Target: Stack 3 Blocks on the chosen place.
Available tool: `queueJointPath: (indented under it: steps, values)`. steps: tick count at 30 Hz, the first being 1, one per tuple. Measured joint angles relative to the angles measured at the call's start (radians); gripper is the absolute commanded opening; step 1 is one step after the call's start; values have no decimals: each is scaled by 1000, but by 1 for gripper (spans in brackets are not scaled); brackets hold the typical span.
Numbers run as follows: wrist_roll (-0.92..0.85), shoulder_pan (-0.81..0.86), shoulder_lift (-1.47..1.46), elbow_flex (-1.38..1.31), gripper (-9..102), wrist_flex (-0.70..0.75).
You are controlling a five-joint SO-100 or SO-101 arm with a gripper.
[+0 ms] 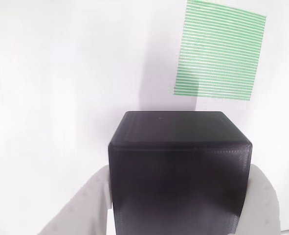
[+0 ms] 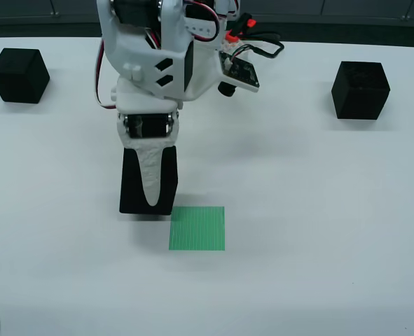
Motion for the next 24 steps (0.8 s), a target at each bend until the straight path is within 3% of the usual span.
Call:
queueJointPath:
  steps: [12,24]
  values:
    - [121,-173,-118,-127,20,25]
    - [161,-176,-213,-155,20,-5]
